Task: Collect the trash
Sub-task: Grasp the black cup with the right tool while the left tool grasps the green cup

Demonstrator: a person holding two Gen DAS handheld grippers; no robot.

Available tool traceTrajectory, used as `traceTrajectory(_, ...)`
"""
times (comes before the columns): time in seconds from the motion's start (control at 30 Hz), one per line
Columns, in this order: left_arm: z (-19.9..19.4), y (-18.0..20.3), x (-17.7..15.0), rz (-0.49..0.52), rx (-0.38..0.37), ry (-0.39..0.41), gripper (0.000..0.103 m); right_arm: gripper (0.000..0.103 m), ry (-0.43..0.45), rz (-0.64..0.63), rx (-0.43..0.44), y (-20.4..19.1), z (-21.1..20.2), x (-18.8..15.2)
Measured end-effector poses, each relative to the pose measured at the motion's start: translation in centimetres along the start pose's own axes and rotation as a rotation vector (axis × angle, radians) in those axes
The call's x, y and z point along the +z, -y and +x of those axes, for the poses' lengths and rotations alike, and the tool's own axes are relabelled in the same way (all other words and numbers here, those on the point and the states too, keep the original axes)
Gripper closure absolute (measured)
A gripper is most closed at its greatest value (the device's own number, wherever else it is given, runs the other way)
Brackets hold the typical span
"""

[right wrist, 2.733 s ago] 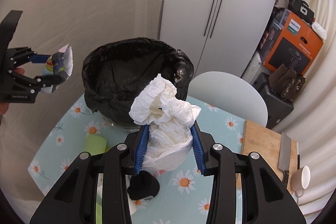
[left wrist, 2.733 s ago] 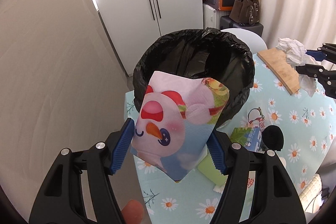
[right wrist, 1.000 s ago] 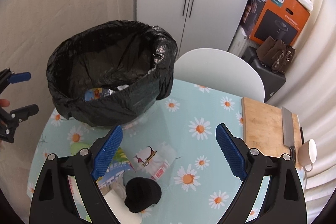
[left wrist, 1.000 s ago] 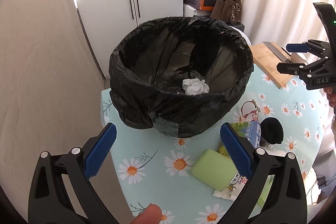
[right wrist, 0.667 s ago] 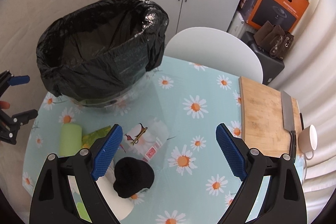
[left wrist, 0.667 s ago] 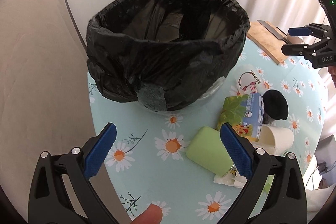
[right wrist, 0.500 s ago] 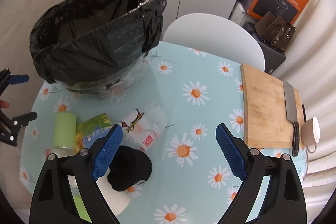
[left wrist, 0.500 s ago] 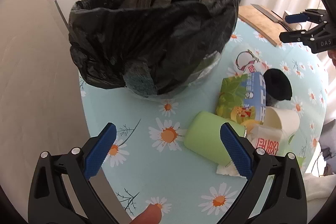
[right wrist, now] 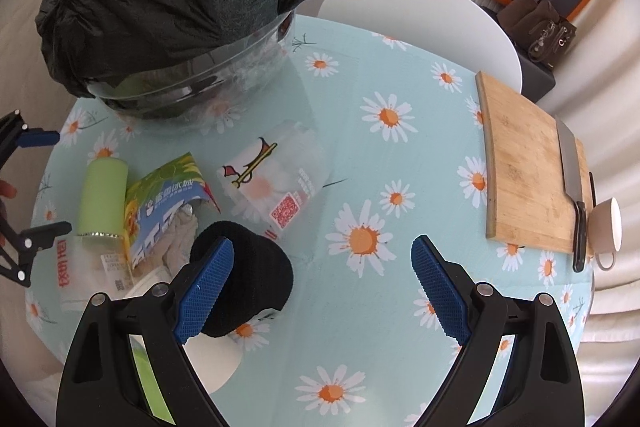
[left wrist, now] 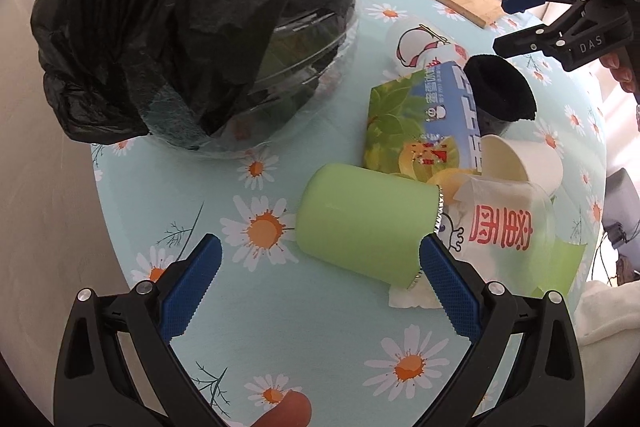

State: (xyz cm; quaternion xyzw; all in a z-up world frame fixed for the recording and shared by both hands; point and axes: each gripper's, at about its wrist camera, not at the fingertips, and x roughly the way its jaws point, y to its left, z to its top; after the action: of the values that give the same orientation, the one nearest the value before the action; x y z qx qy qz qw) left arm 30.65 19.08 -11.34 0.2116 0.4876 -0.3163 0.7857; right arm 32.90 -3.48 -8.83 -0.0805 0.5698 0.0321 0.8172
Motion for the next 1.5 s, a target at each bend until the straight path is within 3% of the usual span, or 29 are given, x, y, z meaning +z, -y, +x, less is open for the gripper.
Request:
traceTrajectory(0.3, 1.6, 0.8, -0.3, 0.041, -0.136, -0.042, 0.006, 0.017, -0.034, -0.008, 0.025, -1.1, 1.2, -0.3)
traceTrajectory(0.5, 3.9, 0.6, 0.2, 0.052, -0.181, -0.085, 0.006, 0.017, -0.064, -0.012, 0.038, -2.1, 2.5, -0.5)
traceTrajectory(0.63, 6.4, 0.7, 0.5, 0.085, -0.148, -0.136, 0.006, 0.017, -0.069, 0.015, 0.087, -2.4, 3.2, -0.6)
traceTrajectory(0.77, 6.6, 2.4, 0.5, 0.179, -0.083, -0.102, 0.004, 0.017, -0.08, 0.02, 0.117, -2.9, 3.5, -0.7)
traceTrajectory(1.13, 5.9, 1.7, -0.6, 0.146, -0.084, 0.033, 0.004, 0.017, -0.115, 0.119, 0.242, -2.5, 5.3, -1.4)
traceTrajectory(1.23, 5.5, 2.0, -1.7, 0.129, -0.08, 0.029, 0.004, 0.026, -0.113, 0.138, 0.285, -2.4, 5.7, -1.7)
traceTrajectory(1.27, 5.2, 1.7, -2.4, 0.118, -0.072, 0.029, 0.004, 0.037, -0.113, 0.143, 0.304, -2.3, 5.8, -1.9)
traceTrajectory(1.33, 5.6, 2.1, -2.0, 0.102, -0.063, 0.03, 0.005, 0.04, -0.109, 0.141, 0.316, -2.4, 5.8, -2.1)
traceTrajectory(1.43, 4.2, 1.9, -3.5, 0.099, -0.071, 0.059, 0.025, 0.043, -0.101, 0.145, 0.311, -2.2, 5.4, -2.5)
traceTrajectory(1.5, 4.4, 2.0, -3.8, 0.108, -0.063, 0.046, 0.027, 0.043, -0.101, 0.146, 0.297, -1.9, 5.1, -2.7)
